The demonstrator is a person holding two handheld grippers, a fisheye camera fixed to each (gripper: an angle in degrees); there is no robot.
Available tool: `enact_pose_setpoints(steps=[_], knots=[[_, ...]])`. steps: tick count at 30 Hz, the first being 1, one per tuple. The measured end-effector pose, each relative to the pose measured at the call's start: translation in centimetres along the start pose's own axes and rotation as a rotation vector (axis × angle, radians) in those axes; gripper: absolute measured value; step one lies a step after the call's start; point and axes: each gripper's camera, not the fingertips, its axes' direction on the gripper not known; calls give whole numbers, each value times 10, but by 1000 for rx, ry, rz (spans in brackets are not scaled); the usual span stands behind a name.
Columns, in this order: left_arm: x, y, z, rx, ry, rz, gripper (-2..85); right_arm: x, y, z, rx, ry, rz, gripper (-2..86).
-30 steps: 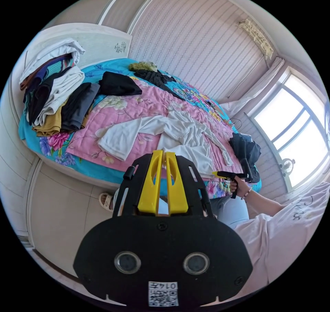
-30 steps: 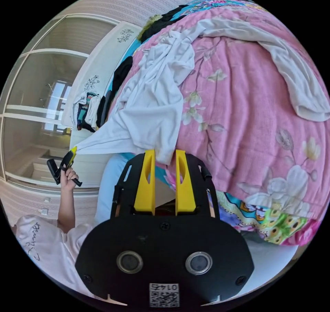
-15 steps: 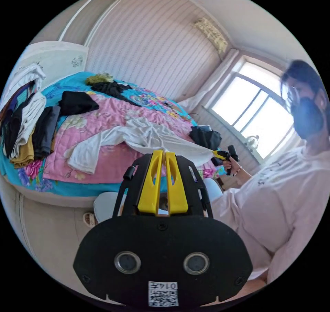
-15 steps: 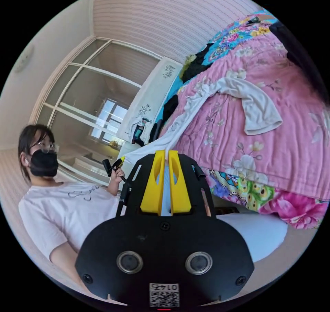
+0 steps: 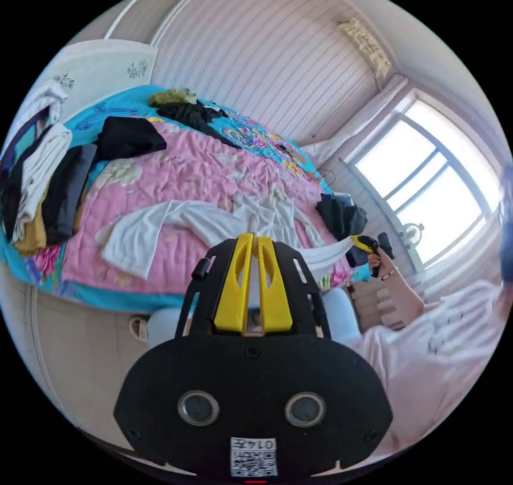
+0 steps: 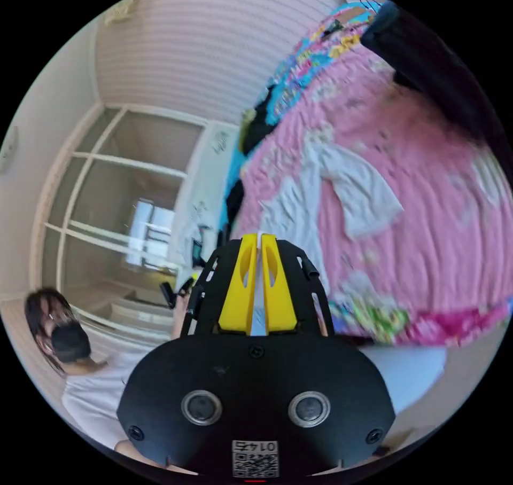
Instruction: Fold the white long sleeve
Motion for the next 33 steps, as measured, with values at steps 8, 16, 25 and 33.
enact_pose_setpoints(steps=[8,16,25,33], knots=[[73,-254,-104,700,208,44,-10,-336,-205,-106,535,-401,-495,6],[85,-195,-38,564,-21,251,-9,-365,-128,-60,371,-235,-712,7],[-81,-2,186,52,-36,-91,-9,-67,0,83,14,-20,-137,6],[-120,112,287,-220,-195,-85,-9,-9,78,123,-142,76,41,6]])
